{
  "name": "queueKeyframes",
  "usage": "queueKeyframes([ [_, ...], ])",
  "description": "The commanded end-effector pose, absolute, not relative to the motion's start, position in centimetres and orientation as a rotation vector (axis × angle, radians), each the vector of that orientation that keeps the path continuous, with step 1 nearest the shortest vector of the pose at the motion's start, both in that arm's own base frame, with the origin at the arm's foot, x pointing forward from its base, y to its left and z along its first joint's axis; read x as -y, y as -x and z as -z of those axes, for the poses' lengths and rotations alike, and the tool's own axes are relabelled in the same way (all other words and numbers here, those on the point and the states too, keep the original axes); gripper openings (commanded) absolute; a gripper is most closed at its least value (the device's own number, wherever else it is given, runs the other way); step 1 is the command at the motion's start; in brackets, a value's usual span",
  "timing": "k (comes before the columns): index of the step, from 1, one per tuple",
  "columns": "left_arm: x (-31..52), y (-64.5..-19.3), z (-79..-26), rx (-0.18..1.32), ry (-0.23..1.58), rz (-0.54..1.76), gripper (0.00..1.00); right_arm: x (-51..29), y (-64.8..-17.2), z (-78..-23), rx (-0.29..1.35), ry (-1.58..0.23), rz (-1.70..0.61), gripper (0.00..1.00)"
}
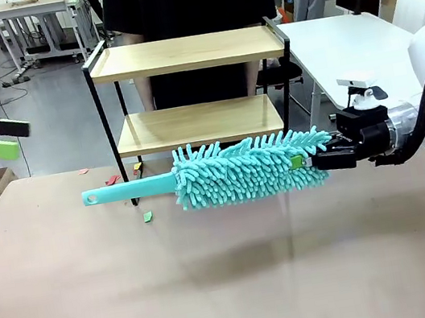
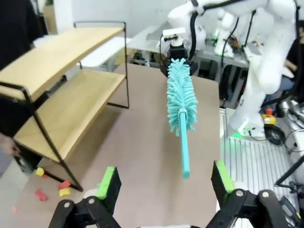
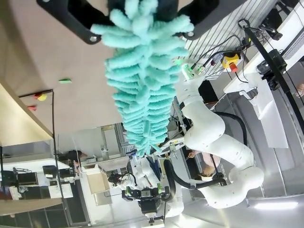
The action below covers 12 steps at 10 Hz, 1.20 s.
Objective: Clean the shelf.
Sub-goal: Hand the Duster back to the human.
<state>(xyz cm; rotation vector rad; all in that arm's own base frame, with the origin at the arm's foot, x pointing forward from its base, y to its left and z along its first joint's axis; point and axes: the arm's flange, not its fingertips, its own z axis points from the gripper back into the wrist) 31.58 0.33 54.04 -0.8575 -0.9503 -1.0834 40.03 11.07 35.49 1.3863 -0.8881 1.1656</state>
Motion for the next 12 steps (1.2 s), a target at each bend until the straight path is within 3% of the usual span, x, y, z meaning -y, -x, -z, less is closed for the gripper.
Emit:
queueKeyframes([
  [1, -1.1, -31.2, -53.5, 0.982, 0.844, 1.080, 1.00, -11.2, -39.9, -35.8, 0.903, -1.379, -1.163, 0.08],
  [2, -0.3, -31.6, -54.0, 0.950, 0.858, 1.083, 1.00, -11.1, -40.0, -35.5, 0.888, -1.386, -1.166, 0.17],
  [4, -0.3, -31.6, -54.0, 0.950, 0.858, 1.083, 1.00, -9.6, -40.0, -40.3, 1.036, -1.272, -1.168, 0.17],
  [7, -0.3, -31.6, -54.0, 0.950, 0.858, 1.083, 1.00, -5.7, -38.1, -50.7, 1.385, -1.079, -1.109, 0.17],
  [10, -0.3, -31.6, -54.0, 0.950, 0.858, 1.083, 1.00, 0.2, -35.8, -57.4, 1.706, -0.767, -0.816, 0.17],
  [12, -0.3, -31.6, -54.0, 0.950, 0.858, 1.083, 1.00, 4.9, -34.5, -58.3, 1.807, -0.585, -0.587, 0.17],
])
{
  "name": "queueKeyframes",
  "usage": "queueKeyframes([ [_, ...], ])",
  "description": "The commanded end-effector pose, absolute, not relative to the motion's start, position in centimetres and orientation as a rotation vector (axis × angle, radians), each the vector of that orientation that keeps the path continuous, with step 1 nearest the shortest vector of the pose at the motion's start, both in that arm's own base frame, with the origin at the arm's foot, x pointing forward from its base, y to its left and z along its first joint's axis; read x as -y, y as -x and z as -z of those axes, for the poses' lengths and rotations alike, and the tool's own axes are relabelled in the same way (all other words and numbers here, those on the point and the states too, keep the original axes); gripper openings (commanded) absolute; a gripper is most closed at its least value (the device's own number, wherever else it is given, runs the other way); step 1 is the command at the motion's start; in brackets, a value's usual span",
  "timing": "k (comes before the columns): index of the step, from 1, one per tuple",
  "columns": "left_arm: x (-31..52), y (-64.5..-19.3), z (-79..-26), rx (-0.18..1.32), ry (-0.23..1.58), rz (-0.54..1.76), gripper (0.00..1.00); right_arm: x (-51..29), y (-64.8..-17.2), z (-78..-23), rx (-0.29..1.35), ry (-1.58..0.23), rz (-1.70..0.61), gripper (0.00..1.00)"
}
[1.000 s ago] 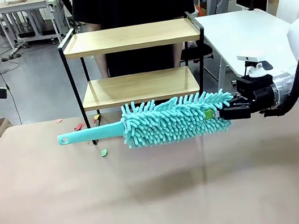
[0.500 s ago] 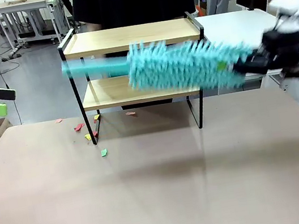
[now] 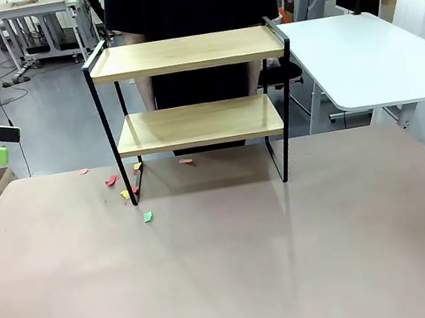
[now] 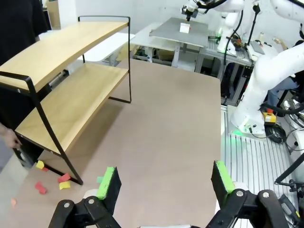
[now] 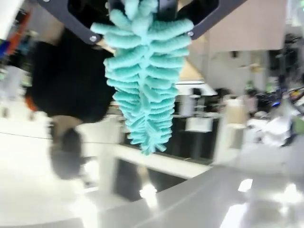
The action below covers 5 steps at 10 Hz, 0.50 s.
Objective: Clean the shelf.
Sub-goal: Hand the Duster back to the human.
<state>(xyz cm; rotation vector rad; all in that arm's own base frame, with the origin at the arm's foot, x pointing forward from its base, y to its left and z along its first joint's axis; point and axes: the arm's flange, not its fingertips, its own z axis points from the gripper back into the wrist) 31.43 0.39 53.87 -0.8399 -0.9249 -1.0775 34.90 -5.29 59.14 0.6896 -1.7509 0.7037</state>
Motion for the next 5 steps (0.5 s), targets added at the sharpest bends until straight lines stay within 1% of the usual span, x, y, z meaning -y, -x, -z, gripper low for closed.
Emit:
queueKeyframes([
  [1, -0.3, -31.6, -54.0, 0.950, 0.858, 1.083, 1.00, 7.2, -33.7, -57.8, 1.833, -0.483, -0.456, 0.17],
  [2, -0.3, -31.6, -54.0, 0.950, 0.858, 1.083, 1.00, 9.1, -33.4, -56.6, 1.831, -0.396, -0.360, 0.17],
  [3, -0.3, -31.6, -54.0, 0.950, 0.858, 1.083, 1.00, 10.2, -33.8, -55.0, 1.794, -0.334, -0.301, 0.17],
  [5, -0.3, -31.6, -54.0, 0.950, 0.858, 1.083, 1.00, 11.9, -34.4, -51.5, 1.701, -0.300, -0.232, 0.17],
])
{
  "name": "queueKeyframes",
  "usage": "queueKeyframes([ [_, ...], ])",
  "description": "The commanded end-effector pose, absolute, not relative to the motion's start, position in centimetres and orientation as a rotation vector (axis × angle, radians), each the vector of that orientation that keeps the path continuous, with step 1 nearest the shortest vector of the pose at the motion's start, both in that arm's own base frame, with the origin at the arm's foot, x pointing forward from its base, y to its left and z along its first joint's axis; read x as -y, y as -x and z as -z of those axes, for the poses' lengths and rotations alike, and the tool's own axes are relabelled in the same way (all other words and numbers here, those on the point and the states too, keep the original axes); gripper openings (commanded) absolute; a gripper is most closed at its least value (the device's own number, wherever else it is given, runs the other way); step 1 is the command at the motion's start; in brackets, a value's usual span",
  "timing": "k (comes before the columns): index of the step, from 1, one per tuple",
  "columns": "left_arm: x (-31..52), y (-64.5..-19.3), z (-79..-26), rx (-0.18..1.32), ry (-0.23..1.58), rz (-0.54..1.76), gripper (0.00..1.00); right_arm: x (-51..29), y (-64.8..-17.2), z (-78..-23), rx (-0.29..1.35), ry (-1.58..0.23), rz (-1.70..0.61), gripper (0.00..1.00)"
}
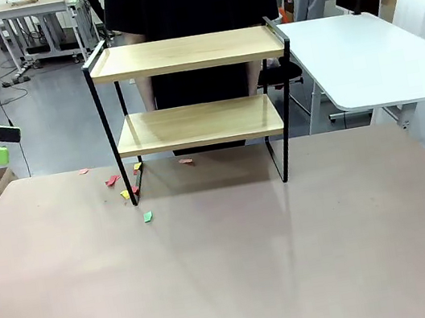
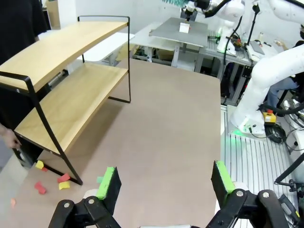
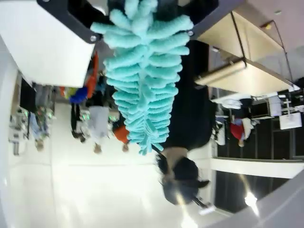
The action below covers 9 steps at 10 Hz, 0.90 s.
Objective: Clean the shelf.
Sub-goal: Hand the Duster back to the human.
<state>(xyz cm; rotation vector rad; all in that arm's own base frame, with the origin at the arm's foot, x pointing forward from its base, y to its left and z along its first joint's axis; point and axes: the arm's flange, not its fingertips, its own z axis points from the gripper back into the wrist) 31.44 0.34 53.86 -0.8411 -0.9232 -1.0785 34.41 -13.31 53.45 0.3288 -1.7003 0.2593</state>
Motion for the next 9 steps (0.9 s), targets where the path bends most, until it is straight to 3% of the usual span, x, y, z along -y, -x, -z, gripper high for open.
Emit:
queueKeyframes([
  [1, -0.3, -31.6, -54.0, 0.950, 0.858, 1.083, 1.00, 12.4, -34.6, -49.1, 1.649, -0.299, -0.200, 0.17],
  [6, -0.3, -31.6, -54.0, 0.950, 0.858, 1.083, 1.00, 11.8, -34.5, -40.2, 1.466, -0.340, -0.149, 0.17],
  [8, -0.3, -31.6, -54.0, 0.950, 0.858, 1.083, 1.00, 11.1, -34.9, -39.9, 1.455, -0.342, -0.189, 0.17],
  [9, -0.3, -31.6, -54.0, 0.950, 0.858, 1.083, 1.00, 13.7, -38.3, -41.3, 1.418, -0.388, -0.148, 0.17],
])
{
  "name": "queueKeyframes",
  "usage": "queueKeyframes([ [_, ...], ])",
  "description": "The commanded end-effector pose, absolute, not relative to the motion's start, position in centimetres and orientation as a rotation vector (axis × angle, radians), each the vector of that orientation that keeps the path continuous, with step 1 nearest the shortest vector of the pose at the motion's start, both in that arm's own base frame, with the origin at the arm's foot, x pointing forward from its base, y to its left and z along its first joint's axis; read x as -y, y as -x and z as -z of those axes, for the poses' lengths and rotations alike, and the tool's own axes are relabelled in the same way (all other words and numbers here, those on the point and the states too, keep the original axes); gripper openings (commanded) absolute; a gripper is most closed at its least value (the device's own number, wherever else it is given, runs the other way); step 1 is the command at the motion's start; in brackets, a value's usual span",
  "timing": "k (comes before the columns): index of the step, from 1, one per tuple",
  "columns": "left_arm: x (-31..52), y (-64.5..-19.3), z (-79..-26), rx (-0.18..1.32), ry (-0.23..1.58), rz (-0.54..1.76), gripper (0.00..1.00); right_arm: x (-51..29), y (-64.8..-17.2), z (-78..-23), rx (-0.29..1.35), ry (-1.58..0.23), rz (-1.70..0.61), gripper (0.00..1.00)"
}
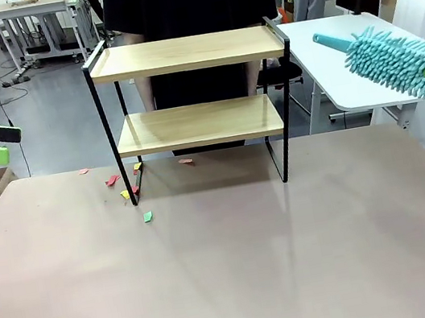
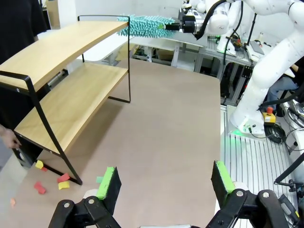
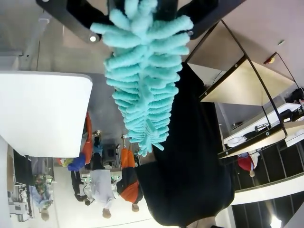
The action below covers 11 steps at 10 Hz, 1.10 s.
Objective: Clean the shelf.
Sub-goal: Hand the Duster back to the human.
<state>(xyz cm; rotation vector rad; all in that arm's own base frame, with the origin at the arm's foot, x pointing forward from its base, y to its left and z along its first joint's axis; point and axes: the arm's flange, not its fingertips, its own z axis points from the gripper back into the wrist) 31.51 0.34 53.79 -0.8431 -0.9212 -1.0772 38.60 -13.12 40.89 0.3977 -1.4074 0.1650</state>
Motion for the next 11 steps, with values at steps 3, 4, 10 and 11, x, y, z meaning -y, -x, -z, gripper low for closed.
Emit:
queueKeyframes([
  [3, -0.33, -31.58, -54.04, 0.950, 0.858, 1.083, 1.00, 13.67, -38.33, -41.30, 1.418, -0.388, -0.148, 0.17],
  [4, -0.33, -31.58, -54.04, 0.950, 0.858, 1.083, 1.00, 13.67, -38.33, -41.30, 1.418, -0.388, -0.148, 0.17],
  [10, -0.33, -31.58, -54.04, 0.950, 0.858, 1.083, 1.00, 13.67, -38.33, -41.30, 1.418, -0.388, -0.148, 0.17],
  [11, -0.33, -31.58, -54.04, 0.950, 0.858, 1.083, 1.00, 13.67, -38.33, -41.30, 1.418, -0.388, -0.148, 0.17],
])
